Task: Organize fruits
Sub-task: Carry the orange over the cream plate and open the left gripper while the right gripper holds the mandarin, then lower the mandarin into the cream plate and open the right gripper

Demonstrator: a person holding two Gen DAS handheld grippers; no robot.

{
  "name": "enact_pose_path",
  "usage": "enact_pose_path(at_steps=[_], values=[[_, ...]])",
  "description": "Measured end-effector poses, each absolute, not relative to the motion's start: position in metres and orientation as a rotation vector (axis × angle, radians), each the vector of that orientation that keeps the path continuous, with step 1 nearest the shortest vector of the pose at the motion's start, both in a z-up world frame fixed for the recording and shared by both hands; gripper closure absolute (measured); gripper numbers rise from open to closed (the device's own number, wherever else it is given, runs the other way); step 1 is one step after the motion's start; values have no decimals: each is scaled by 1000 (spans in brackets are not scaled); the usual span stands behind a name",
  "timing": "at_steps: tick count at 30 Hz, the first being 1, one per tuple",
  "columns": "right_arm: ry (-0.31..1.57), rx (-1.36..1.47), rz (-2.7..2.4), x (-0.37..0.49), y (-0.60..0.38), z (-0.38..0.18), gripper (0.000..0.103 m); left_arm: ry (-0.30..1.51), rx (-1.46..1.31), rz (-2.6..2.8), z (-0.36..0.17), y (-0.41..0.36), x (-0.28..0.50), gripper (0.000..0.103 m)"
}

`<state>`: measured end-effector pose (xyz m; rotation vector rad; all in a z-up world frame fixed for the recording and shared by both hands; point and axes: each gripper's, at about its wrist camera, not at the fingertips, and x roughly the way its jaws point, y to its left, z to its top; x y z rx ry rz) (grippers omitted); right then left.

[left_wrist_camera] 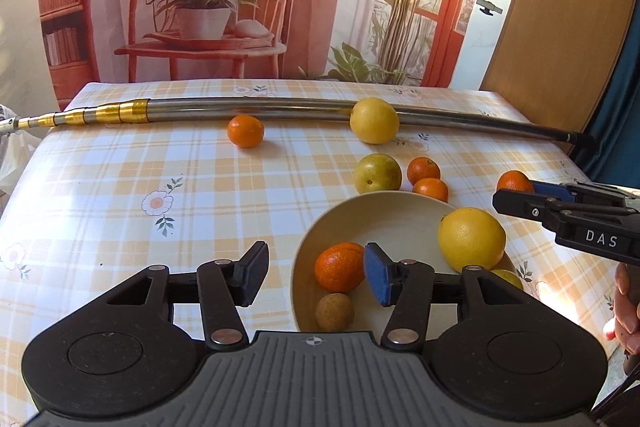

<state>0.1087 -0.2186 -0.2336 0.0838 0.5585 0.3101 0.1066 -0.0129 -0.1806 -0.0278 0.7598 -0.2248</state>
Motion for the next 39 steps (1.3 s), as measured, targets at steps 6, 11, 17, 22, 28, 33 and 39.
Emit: enact_pose_path(at_steps=[6,11,17,22,28,33,39], values=[[577,76,330,98,-212,-230,71,738,-41,-214,-172,-7,93,29],[585,49,364,85,-205,-226,71,684,-14,-204,-163,-8,79,13],[637,40,401,66,-202,-226,71,667,-25,-168,-157,-8,67,12],[681,65,416,54,-205,-230,71,650,-30,-169,-154,-9,56,10],[723,46,461,47,-198,-234,71,663,-25,-155,-155,-10,49,9],[768,51,479,50,-193,-242,71,675,-38,-160,-157,-8,47,9],[800,46,496,55,-189,-249,71,688,-17,-151,-159,-10,49,9]])
